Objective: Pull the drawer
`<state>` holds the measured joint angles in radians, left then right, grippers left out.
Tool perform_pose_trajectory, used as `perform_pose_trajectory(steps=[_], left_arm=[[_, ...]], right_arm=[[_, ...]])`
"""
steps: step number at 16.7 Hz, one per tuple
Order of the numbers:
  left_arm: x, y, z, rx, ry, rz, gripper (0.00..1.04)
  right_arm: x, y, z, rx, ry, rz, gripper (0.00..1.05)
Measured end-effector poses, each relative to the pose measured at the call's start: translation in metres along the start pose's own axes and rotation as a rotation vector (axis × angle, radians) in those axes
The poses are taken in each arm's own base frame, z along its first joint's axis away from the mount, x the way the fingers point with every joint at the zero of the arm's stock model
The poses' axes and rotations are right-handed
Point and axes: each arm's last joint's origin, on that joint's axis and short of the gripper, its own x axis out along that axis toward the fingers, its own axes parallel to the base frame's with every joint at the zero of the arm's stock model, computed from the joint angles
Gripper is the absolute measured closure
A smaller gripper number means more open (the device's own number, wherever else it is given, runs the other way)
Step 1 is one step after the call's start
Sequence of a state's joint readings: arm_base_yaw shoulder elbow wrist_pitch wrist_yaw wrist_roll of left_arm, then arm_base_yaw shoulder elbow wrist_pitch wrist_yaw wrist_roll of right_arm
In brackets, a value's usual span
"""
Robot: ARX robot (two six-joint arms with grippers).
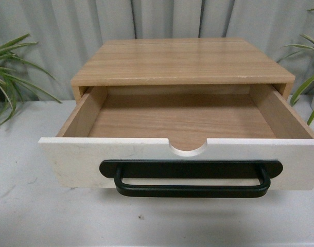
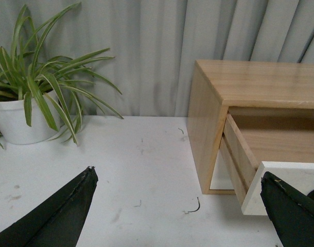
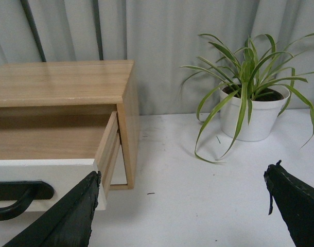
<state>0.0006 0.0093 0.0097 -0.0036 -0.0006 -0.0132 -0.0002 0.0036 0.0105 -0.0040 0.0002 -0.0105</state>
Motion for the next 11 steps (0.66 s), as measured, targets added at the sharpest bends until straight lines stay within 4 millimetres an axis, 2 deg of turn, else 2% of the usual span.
perform_pose_trajectory(steps=[11], left_arm=[[0.0,0.0,0.0,0.0,0.0,0.0,0.07]], right_arm=[[0.0,0.0,0.0,0.0,0.0,0.0,0.06]])
